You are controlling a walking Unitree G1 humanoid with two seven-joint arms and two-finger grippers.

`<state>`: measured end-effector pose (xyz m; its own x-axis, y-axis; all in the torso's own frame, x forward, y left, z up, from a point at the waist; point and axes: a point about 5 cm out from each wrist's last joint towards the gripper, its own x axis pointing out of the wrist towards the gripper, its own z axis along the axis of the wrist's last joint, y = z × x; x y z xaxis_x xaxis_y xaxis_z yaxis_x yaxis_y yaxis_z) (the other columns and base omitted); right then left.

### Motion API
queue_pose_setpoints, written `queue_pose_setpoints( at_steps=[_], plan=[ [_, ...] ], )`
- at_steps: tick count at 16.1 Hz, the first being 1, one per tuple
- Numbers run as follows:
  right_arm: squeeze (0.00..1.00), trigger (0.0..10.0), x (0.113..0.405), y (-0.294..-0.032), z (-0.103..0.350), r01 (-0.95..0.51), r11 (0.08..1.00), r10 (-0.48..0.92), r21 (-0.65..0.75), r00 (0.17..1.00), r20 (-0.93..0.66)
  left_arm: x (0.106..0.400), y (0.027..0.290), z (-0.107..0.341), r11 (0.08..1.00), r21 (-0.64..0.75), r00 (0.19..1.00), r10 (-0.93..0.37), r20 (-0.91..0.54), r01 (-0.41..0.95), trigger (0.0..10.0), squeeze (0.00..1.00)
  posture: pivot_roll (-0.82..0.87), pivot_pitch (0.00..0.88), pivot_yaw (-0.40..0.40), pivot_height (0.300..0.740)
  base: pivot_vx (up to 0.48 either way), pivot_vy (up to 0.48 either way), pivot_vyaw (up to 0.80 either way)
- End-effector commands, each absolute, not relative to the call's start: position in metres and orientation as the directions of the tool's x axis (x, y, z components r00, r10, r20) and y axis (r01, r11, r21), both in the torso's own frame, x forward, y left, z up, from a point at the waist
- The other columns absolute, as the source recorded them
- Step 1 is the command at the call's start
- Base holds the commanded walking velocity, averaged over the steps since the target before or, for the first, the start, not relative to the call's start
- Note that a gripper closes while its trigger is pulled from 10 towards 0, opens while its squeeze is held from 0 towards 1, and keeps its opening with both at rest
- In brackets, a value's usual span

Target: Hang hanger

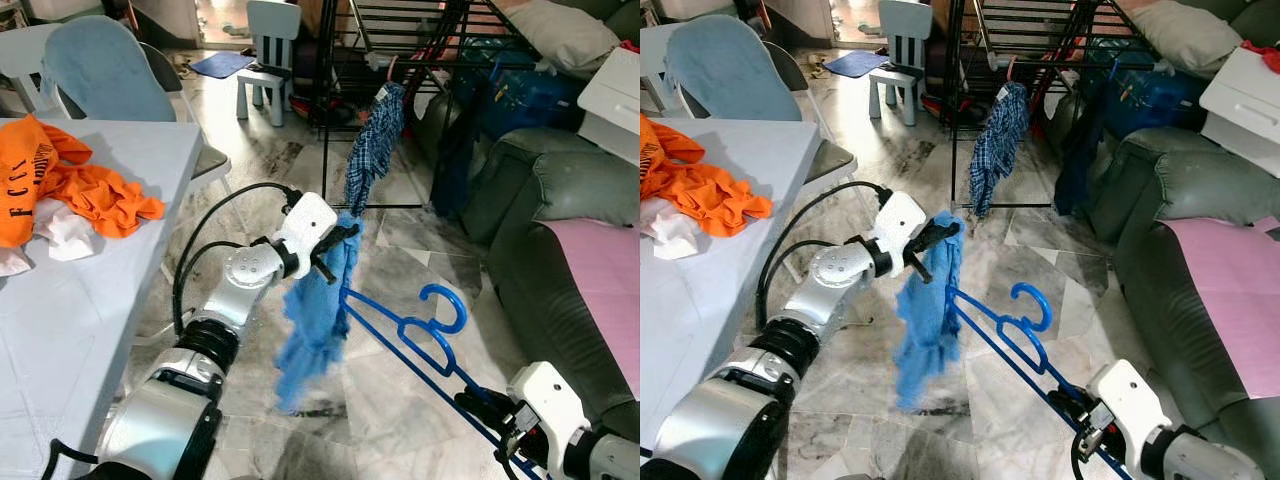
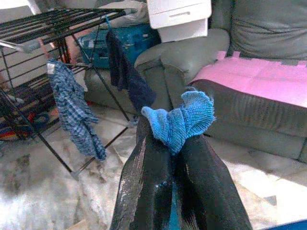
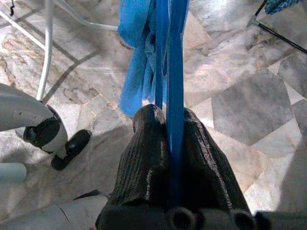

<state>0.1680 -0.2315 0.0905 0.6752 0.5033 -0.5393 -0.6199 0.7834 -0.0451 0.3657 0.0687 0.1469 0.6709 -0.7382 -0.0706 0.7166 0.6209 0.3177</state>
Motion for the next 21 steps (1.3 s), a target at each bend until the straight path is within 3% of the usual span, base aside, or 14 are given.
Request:
queue_pose_setpoints(
  at_steps=[1, 8, 17, 21],
  plan=[
    [0.00, 10.0, 0.167, -0.237, 0.089, -0.611, 0.790, 0.482, -0.054, 0.672, -0.562, 0.372, 0.071, 0.162, 0.622, 0.371, 0.680, -0.732, -0.039, 0.690, 10.0, 0.00, 0.02, 0.000, -0.050, 0.740, 0.000, 0.000, 0.00],
    [0.00, 10.0, 0.165, -0.247, 0.088, -0.589, 0.805, 0.452, -0.073, 0.688, -0.568, 0.373, 0.071, 0.168, 0.586, 0.402, 0.652, -0.758, -0.036, 0.704, 10.0, 0.00, 0.02, 0.000, -0.049, 0.740, 0.000, 0.000, 0.00],
    [0.00, 10.0, 0.171, -0.244, 0.110, -0.602, 0.796, 0.513, -0.063, 0.725, -0.460, 0.374, 0.074, 0.159, 0.593, 0.423, 0.678, -0.731, -0.072, 0.685, 10.0, 0.00, 0.01, 0.000, -0.049, 0.740, 0.000, 0.000, 0.00],
    [0.00, 10.0, 0.172, -0.243, 0.106, -0.605, 0.794, 0.517, -0.052, 0.718, -0.466, 0.371, 0.070, 0.160, 0.566, 0.415, 0.643, -0.763, -0.063, 0.712, 10.0, 0.00, 0.01, 0.000, -0.052, 0.740, 0.000, 0.000, 0.00]
  ],
)
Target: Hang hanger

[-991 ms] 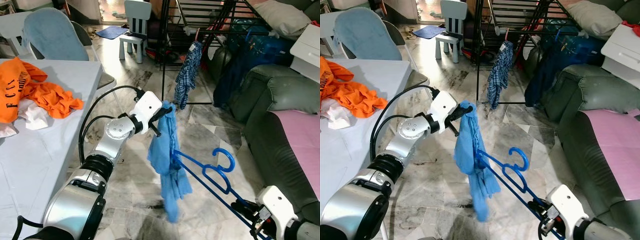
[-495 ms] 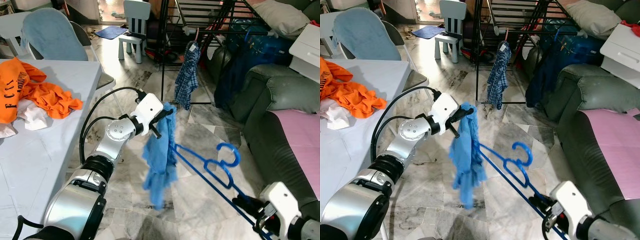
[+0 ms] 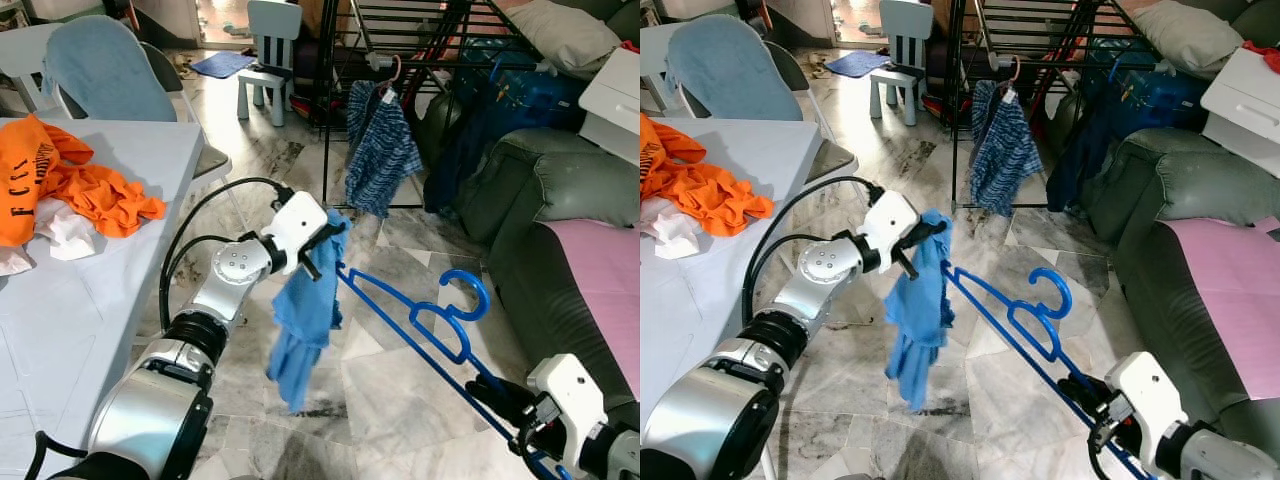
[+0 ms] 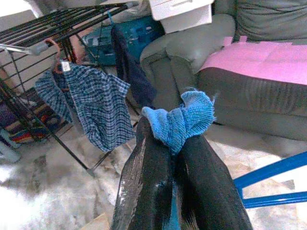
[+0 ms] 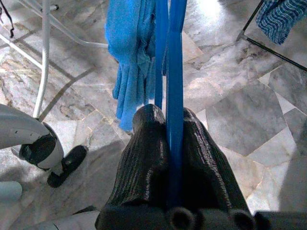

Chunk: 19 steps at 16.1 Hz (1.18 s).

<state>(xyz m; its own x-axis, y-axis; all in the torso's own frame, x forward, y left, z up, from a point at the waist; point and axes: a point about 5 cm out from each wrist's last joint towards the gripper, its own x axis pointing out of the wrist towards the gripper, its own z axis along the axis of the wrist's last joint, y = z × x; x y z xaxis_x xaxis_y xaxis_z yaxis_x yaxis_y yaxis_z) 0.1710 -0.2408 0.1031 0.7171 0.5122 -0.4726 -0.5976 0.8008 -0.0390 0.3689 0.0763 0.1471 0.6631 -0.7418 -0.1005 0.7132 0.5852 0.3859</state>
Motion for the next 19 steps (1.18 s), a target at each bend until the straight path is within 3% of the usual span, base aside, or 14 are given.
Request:
queue_pose_setpoints(
  at_steps=[1, 8, 11, 15, 16, 19],
  plan=[
    [0.00, 10.0, 0.173, -0.242, 0.104, -0.608, 0.793, 0.520, -0.048, 0.715, -0.467, 0.370, 0.068, 0.162, 0.550, 0.414, 0.623, -0.780, -0.055, 0.725, 10.0, 0.00, 0.01, 0.000, -0.053, 0.740, 0.000, 0.000, 0.00],
    [0.00, 10.0, 0.175, -0.234, 0.087, -0.619, 0.785, 0.550, 0.022, 0.681, -0.484, 0.361, 0.054, 0.183, 0.464, 0.400, 0.483, -0.874, 0.059, 0.791, 10.0, 0.00, 0.02, 0.000, -0.057, 0.740, 0.000, 0.000, 0.00],
    [0.00, 10.0, 0.178, -0.238, 0.075, -0.572, 0.820, 0.502, 0.016, 0.706, -0.499, 0.358, 0.050, 0.194, 0.446, 0.379, 0.438, -0.892, 0.112, 0.811, 10.0, 0.00, 0.02, 0.000, -0.057, 0.740, 0.000, 0.000, 0.00],
    [0.00, 10.0, 0.193, -0.264, 0.063, -0.358, 0.932, 0.284, -0.062, 0.825, -0.489, 0.357, 0.049, 0.207, 0.444, 0.335, 0.411, -0.896, 0.169, 0.831, 10.0, 0.00, 0.02, 0.000, -0.060, 0.740, 0.000, 0.000, 0.00],
    [0.00, 10.0, 0.202, -0.278, 0.068, -0.227, 0.972, 0.178, -0.067, 0.886, -0.428, 0.356, 0.049, 0.206, 0.432, 0.332, 0.400, -0.902, 0.163, 0.839, 10.0, 0.00, 0.03, 0.000, -0.058, 0.740, 0.000, 0.000, 0.00],
    [0.00, 10.0, 0.209, -0.294, 0.074, -0.081, 0.996, 0.064, -0.032, 0.932, -0.357, 0.348, 0.043, 0.199, 0.389, 0.312, 0.359, -0.921, 0.153, 0.867, 10.0, 0.00, 0.02, 0.000, -0.059, 0.740, 0.000, 0.000, 0.00]
  ],
)
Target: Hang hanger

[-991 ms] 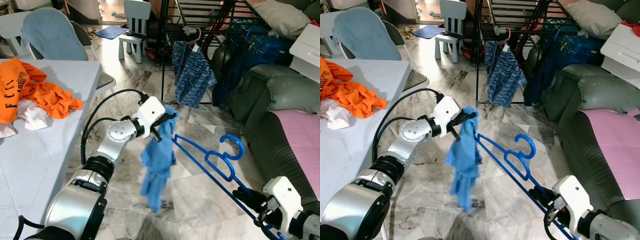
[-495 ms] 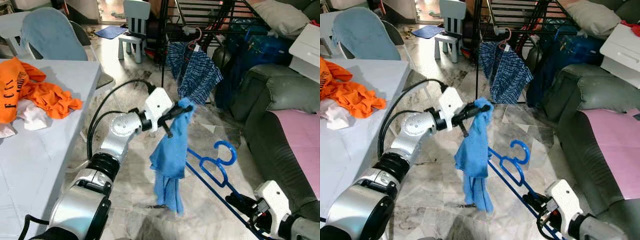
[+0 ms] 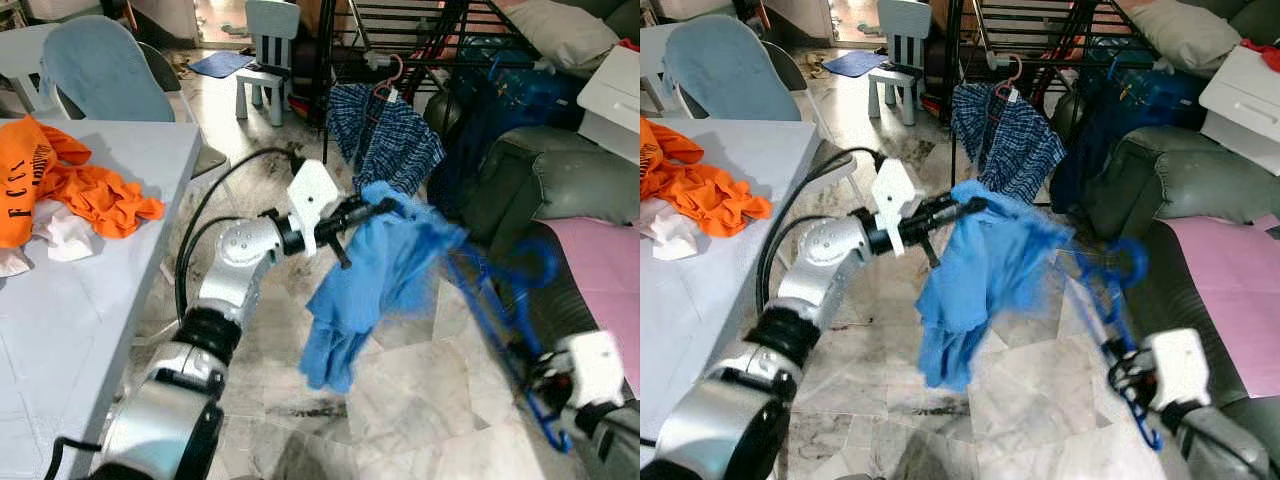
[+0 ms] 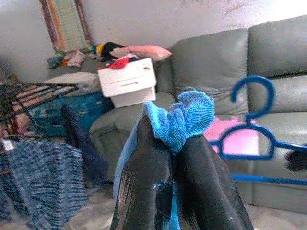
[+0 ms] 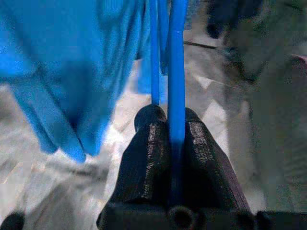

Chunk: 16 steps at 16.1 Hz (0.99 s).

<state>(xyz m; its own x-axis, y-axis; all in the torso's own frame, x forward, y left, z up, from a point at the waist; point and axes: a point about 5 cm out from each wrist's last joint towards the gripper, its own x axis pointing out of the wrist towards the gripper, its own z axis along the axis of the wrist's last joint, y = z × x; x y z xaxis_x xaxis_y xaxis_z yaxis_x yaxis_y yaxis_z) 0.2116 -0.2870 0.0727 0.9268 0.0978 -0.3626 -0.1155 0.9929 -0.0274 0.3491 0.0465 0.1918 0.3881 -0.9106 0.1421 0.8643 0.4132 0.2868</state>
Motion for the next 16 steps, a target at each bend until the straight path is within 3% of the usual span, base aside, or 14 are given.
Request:
queue_pose_setpoints(
  at_steps=[1, 3, 5, 7, 8, 9, 13, 16],
  plan=[
    [0.00, 10.0, 0.212, -0.300, 0.074, -0.021, 1.000, 0.017, -0.008, 0.941, -0.337, 0.344, 0.039, 0.197, 0.373, 0.303, 0.342, -0.927, 0.152, 0.877, 10.0, 0.00, 0.02, 0.000, -0.060, 0.740, 0.000, 0.000, 0.00],
    [0.00, 10.0, 0.216, -0.308, 0.078, 0.052, 0.998, -0.043, 0.022, 0.951, -0.306, 0.334, 0.031, 0.186, 0.327, 0.276, 0.302, -0.944, 0.131, 0.904, 10.0, 0.00, 0.03, 0.000, -0.060, 0.740, 0.000, 0.000, 0.00],
    [0.00, 10.0, 0.218, -0.296, 0.082, -0.033, 0.999, 0.041, 0.032, 0.955, -0.294, 0.328, 0.026, 0.175, 0.311, 0.269, 0.294, -0.950, 0.102, 0.912, 10.0, 0.00, 0.02, 0.000, -0.060, 0.740, 0.000, 0.000, 0.00],
    [0.00, 10.0, 0.211, -0.273, 0.083, -0.219, 0.976, 0.212, 0.016, 0.921, -0.326, 0.328, 0.025, 0.163, 0.330, 0.275, 0.327, -0.943, 0.056, 0.903, 10.0, 0.00, 0.02, 0.000, -0.062, 0.740, 0.000, 0.000, 0.00],
    [0.00, 10.0, 0.197, -0.258, 0.080, -0.378, 0.926, 0.351, 0.007, 0.852, -0.388, 0.330, 0.027, 0.158, 0.346, 0.272, 0.352, -0.936, 0.030, 0.898, 10.0, 0.00, 0.02, 0.000, -0.058, 0.740, 0.000, 0.000, 0.00],
    [0.00, 10.0, 0.187, -0.253, 0.082, -0.446, 0.895, 0.407, 0.004, 0.815, -0.412, 0.332, 0.027, 0.156, 0.352, 0.270, 0.361, -0.933, 0.018, 0.896, 10.0, 0.00, 0.02, 0.000, -0.055, 0.740, 0.000, 0.000, 0.00],
    [0.00, 10.0, 0.172, -0.258, 0.099, -0.509, 0.860, 0.466, 0.010, 0.779, -0.420, 0.338, 0.031, 0.146, 0.360, 0.325, 0.404, -0.911, -0.080, 0.875, 10.0, 0.00, 0.01, 0.000, -0.048, 0.740, 0.000, 0.000, 0.00],
    [0.00, 10.0, 0.165, -0.256, 0.110, -0.569, 0.822, 0.512, 0.004, 0.736, -0.443, 0.351, 0.039, 0.136, 0.416, 0.412, 0.526, -0.827, -0.200, 0.811, 10.0, 0.00, 0.01, 0.000, -0.046, 0.740, 0.000, 0.000, 0.00]
  ],
)
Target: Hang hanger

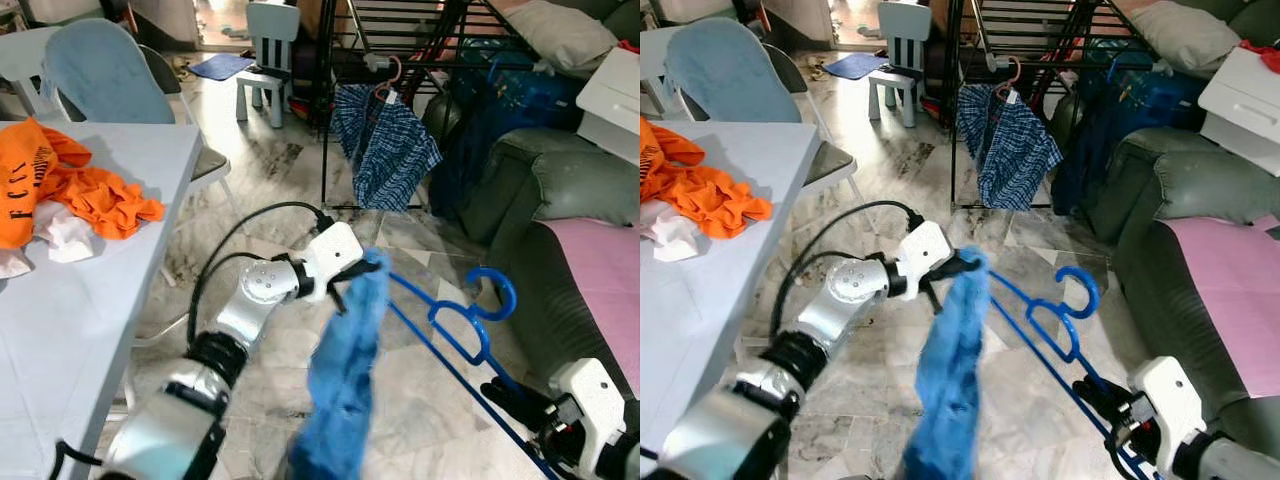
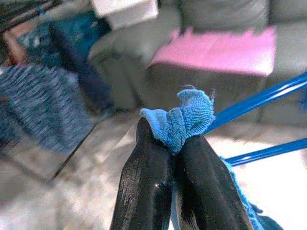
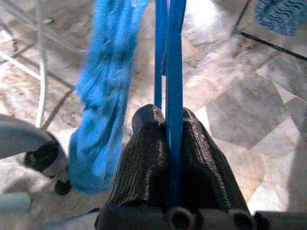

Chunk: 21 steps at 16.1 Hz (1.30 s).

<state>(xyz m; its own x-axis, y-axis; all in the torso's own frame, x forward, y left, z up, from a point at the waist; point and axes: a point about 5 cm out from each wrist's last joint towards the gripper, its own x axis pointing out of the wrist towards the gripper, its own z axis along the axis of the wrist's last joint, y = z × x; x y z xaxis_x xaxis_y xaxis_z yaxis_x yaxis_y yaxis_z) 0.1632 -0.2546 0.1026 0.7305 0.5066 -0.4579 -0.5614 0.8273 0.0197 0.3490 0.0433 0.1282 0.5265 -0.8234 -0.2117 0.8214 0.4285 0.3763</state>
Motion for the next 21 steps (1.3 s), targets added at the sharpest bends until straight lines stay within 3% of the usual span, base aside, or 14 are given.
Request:
queue_pose_setpoints(
  at_steps=[1, 3, 8, 11, 21],
  plan=[
    [0.00, 10.0, 0.164, -0.255, 0.112, -0.580, 0.815, 0.521, 0.006, 0.728, -0.445, 0.353, 0.040, 0.135, 0.427, 0.422, 0.545, -0.812, -0.211, 0.800, 10.0, 0.00, 0.01, 0.000, -0.044, 0.740, 0.000, 0.000, 0.00],
    [0.00, 10.0, 0.160, -0.254, 0.118, -0.606, 0.796, 0.539, 0.007, 0.703, -0.463, 0.363, 0.050, 0.132, 0.474, 0.494, 0.643, -0.722, -0.256, 0.729, 10.0, 0.00, 0.00, 0.000, -0.039, 0.740, 0.000, 0.000, 0.00],
    [0.00, 10.0, 0.154, -0.250, 0.116, -0.621, 0.784, 0.548, 0.020, 0.676, -0.492, 0.379, 0.071, 0.134, 0.526, 0.587, 0.767, -0.572, -0.292, 0.615, 10.0, 0.00, 0.00, 0.000, -0.036, 0.740, 0.000, 0.000, 0.00],
    [0.00, 10.0, 0.155, -0.249, 0.116, -0.623, 0.782, 0.550, 0.021, 0.673, -0.494, 0.378, 0.070, 0.133, 0.512, 0.589, 0.757, -0.582, -0.298, 0.625, 10.0, 0.00, 0.00, 0.000, -0.035, 0.740, 0.000, 0.000, 0.00],
    [0.00, 10.0, 0.168, -0.246, 0.114, -0.622, 0.783, 0.540, -0.016, 0.692, -0.479, 0.364, 0.055, 0.134, 0.372, 0.552, 0.582, -0.767, -0.271, 0.746, 10.0, 0.00, 0.00, 0.000, -0.044, 0.740, 0.000, 0.000, 0.00]
  ],
)
